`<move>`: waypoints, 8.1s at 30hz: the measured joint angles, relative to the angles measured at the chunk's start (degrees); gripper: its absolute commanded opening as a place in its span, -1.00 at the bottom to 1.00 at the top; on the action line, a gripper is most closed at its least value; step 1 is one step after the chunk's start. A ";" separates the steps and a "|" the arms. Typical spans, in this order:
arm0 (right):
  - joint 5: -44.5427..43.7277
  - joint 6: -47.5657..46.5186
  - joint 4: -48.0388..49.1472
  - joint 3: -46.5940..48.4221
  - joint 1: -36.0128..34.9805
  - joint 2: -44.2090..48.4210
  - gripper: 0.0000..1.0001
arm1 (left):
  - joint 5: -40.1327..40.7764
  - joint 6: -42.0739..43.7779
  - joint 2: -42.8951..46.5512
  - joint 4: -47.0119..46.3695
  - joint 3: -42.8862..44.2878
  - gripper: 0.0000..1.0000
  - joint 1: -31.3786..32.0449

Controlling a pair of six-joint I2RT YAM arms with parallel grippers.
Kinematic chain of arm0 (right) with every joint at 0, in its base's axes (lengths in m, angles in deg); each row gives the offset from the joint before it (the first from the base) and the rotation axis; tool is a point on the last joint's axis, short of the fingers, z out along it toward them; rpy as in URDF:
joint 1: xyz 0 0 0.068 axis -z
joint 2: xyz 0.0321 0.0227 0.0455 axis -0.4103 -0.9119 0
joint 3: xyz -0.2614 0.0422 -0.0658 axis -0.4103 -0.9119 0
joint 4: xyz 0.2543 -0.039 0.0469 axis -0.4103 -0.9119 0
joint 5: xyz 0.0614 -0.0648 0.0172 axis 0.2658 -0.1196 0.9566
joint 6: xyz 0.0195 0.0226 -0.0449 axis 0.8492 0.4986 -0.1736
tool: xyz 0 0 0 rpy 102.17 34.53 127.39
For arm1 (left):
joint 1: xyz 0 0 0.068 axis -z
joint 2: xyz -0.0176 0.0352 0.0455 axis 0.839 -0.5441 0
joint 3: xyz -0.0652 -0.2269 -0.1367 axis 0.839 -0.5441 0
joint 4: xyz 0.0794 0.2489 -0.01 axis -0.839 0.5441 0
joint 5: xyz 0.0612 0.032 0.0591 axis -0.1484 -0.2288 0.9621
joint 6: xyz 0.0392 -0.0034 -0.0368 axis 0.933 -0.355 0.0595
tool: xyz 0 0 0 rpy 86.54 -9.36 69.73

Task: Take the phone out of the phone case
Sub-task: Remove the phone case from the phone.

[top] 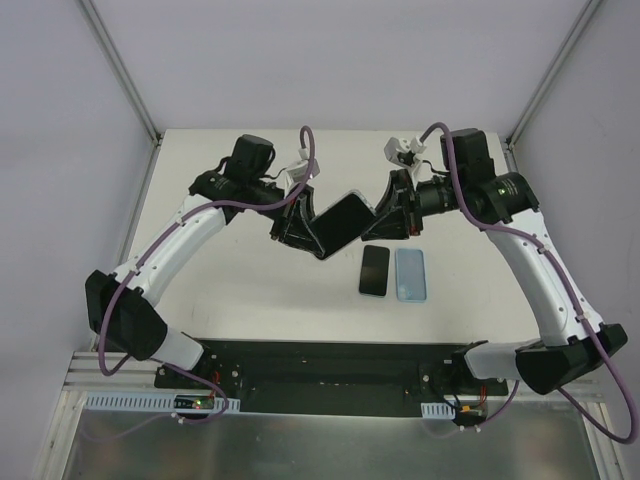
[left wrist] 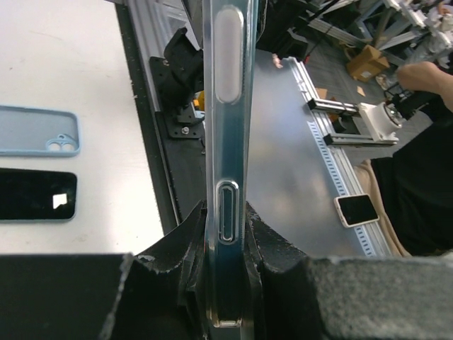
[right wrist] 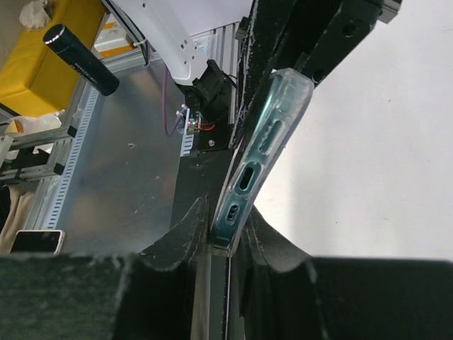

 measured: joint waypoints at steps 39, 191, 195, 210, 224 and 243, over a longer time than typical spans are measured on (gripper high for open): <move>-3.08 -22.91 -30.08 13.94 -2.36 -4.81 -1.00 | -7.10 3.76 -9.03 1.42 2.73 -1.00 5.68; -8.26 16.24 3.76 6.64 -0.20 -1.49 0.11 | 14.10 4.63 -3.87 4.92 0.31 -1.00 3.08; -9.11 16.11 4.00 6.64 -1.20 -2.84 0.11 | 14.10 4.63 -3.87 4.94 -0.04 -1.00 3.08; -11.19 13.79 3.87 8.26 -1.62 -3.65 0.10 | 14.01 5.22 -3.85 5.60 -0.63 -1.00 3.80; -12.90 11.72 3.52 8.22 -1.64 -3.67 0.09 | 13.44 5.46 -3.58 6.23 -1.01 -1.00 3.80; -13.55 10.99 3.58 6.12 -1.64 -3.67 0.10 | 12.52 5.62 -3.56 7.17 -1.44 -1.00 3.80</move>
